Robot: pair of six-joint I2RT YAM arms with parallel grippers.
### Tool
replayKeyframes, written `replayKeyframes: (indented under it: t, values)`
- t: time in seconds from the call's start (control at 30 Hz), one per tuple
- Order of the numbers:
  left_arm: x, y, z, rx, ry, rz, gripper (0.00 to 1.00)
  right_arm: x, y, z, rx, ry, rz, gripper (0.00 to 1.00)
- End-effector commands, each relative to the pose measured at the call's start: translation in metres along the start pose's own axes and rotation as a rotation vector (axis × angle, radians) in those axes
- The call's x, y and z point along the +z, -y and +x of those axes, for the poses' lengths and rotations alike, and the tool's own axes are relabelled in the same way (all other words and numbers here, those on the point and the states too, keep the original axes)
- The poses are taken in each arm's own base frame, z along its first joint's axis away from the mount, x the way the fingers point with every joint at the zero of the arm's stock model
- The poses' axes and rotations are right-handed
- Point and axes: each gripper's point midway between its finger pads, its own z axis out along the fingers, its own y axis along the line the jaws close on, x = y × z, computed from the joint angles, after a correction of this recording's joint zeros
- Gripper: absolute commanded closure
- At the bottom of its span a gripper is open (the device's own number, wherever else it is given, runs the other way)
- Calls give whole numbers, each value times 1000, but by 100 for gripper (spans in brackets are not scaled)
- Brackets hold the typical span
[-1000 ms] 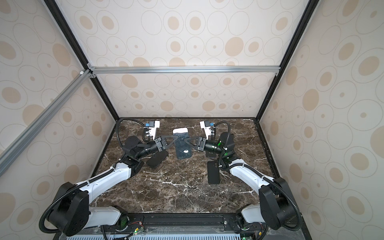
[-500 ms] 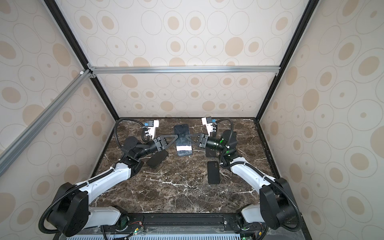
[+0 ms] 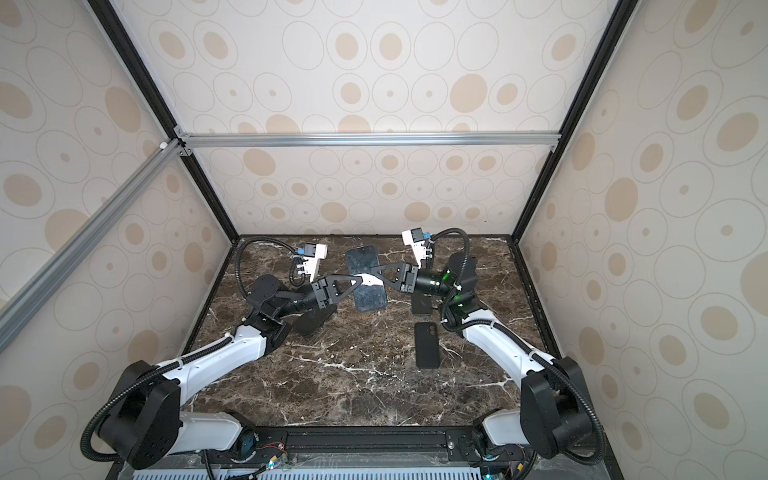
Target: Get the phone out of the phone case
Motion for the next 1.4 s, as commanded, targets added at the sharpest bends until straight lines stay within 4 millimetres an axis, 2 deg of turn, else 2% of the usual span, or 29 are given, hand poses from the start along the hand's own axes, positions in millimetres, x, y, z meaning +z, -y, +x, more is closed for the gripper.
replayKeyframes:
  t: [0.0, 0.37, 0.6, 0.87, 0.97, 1.17, 1.37]
  values:
    - [6, 26, -13, 60, 7, 82, 80, -2, -27, -7, -99, -16, -50, 89]
    - [9, 26, -10, 56, -8, 90, 81, -4, -32, -18, -116, 47, -55, 91]
    - [10, 27, -10, 59, -8, 95, 81, -4, -32, -17, -115, 41, -63, 91]
    - [10, 29, -13, 73, -6, 93, 100, -4, -31, -12, -117, 24, -59, 90]
    - [12, 34, -17, 92, -3, 91, 100, -5, -37, -12, -131, 20, -60, 88]
    - [14, 41, -24, 141, -10, 76, 100, -7, -48, -15, -172, 8, -49, 78]
    - [12, 45, -33, 169, 29, 43, 100, -10, -56, -23, -200, 48, -22, 50]
